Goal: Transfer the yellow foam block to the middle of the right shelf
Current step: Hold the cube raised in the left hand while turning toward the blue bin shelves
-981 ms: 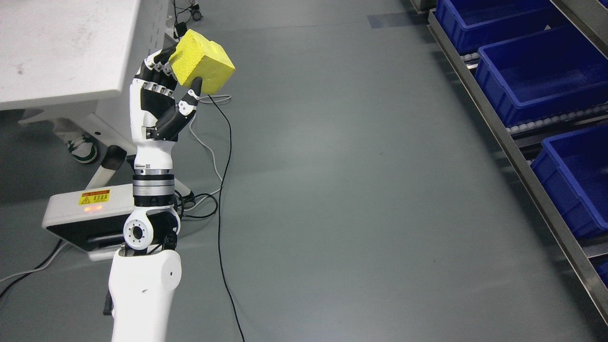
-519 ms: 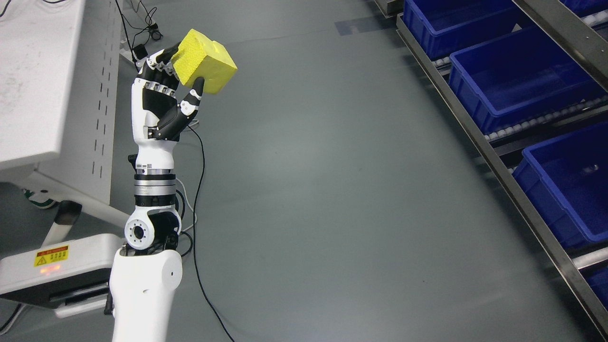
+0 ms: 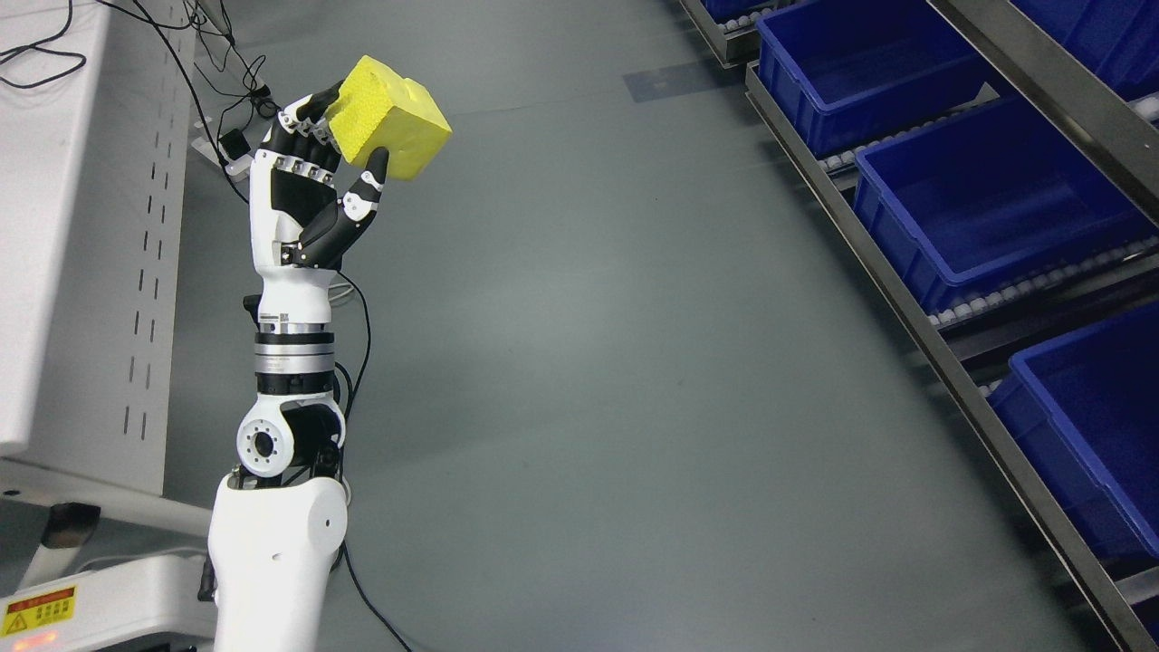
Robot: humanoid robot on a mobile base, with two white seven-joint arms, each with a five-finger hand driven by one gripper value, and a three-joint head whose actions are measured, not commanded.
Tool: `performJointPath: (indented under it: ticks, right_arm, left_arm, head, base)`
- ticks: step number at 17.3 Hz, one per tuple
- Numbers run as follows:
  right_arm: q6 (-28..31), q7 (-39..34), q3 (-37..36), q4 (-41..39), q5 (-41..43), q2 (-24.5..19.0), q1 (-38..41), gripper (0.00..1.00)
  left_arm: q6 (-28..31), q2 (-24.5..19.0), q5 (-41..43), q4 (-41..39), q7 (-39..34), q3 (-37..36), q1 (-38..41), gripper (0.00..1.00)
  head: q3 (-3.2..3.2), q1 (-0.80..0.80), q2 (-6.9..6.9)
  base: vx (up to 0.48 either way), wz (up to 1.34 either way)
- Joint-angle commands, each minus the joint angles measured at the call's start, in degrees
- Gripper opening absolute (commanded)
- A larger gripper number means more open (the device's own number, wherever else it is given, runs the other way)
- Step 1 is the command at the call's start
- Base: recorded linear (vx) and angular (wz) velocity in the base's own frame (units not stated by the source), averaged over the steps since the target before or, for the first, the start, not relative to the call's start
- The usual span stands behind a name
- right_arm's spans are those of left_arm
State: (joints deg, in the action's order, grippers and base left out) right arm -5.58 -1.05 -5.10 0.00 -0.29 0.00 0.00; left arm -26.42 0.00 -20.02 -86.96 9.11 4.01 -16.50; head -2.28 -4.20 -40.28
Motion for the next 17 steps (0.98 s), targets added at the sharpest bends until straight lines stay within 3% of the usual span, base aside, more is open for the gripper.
performJointPath:
  ticks: [1, 17]
  right_arm:
    - [0.04, 0.00, 0.00, -1.00, 0.29, 1.00, -0.18, 1.00]
    - [0.04, 0.00, 0.00, -1.00, 0.29, 1.00, -0.18, 1.00]
  left_arm:
    - [-0.03, -1.00, -0.02, -0.23, 0.03, -0.23, 0.24, 0.34]
    - [-0.03, -1.00, -0.02, -0.41, -0.15, -0.23, 0.06, 0.34]
  head:
    - [0.00, 0.00, 0.00]
    - [0.00, 0.00, 0.00]
  base:
    - [0.301, 0.00]
    - [0.323, 0.00]
